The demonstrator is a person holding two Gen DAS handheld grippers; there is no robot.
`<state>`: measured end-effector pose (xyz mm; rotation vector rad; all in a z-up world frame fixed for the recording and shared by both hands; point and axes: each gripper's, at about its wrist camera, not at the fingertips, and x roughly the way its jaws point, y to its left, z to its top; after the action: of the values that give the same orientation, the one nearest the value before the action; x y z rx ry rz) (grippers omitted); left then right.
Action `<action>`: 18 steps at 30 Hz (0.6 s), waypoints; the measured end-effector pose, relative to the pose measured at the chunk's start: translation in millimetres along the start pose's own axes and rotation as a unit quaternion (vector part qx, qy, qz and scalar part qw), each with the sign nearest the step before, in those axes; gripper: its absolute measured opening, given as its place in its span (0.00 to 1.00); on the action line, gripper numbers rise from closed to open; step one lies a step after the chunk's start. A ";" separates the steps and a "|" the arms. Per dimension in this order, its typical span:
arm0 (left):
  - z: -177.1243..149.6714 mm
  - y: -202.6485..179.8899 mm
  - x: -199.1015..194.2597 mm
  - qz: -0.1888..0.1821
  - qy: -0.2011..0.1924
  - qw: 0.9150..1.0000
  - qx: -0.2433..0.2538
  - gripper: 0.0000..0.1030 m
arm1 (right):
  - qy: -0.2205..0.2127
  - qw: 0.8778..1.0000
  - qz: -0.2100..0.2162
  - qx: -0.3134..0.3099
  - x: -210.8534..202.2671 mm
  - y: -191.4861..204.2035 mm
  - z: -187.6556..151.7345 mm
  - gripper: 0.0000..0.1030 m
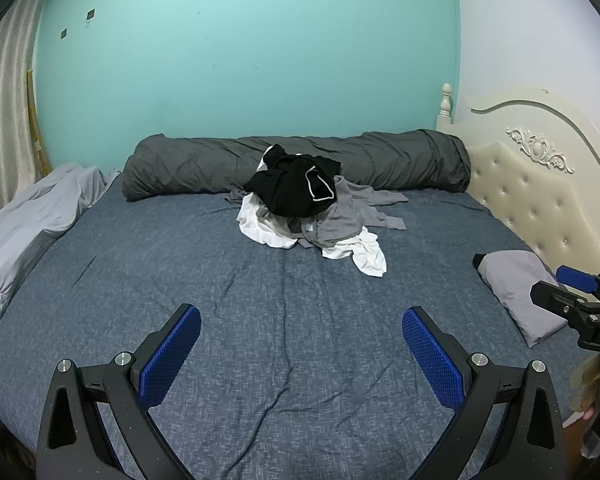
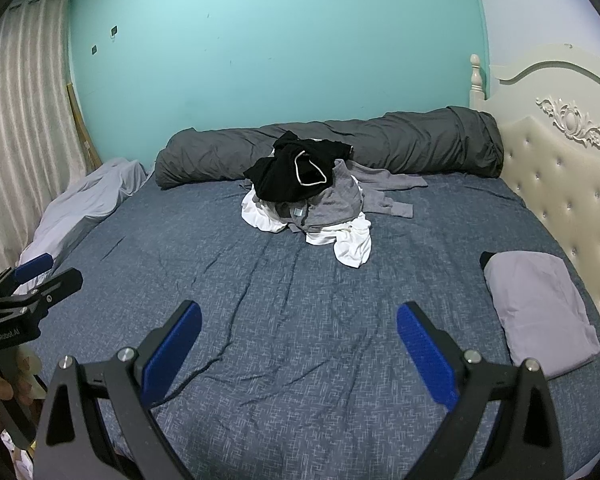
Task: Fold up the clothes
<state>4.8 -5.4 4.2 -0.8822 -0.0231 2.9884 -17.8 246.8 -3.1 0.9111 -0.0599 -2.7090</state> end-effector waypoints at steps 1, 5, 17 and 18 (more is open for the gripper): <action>0.4 -0.6 0.1 0.000 0.000 1.000 0.000 1.00 | 0.000 1.000 0.000 0.000 0.0 0.0 0.1 0.96; 3.5 -3.1 -1.0 0.000 -0.001 1.000 0.003 1.00 | 0.001 1.000 0.000 0.000 0.0 -0.1 0.7 0.96; 4.7 -4.8 0.1 0.000 0.001 1.000 0.002 1.00 | 0.002 1.000 -0.001 0.001 -1.1 -1.3 1.9 0.96; 4.8 -5.0 0.2 0.000 0.001 1.000 0.001 1.00 | 0.002 1.000 -0.001 0.001 -1.2 -1.7 2.1 0.96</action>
<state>2.1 -0.4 8.3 -0.8848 -0.0184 2.9874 -18.6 248.7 -0.9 0.9188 -0.0620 -2.7088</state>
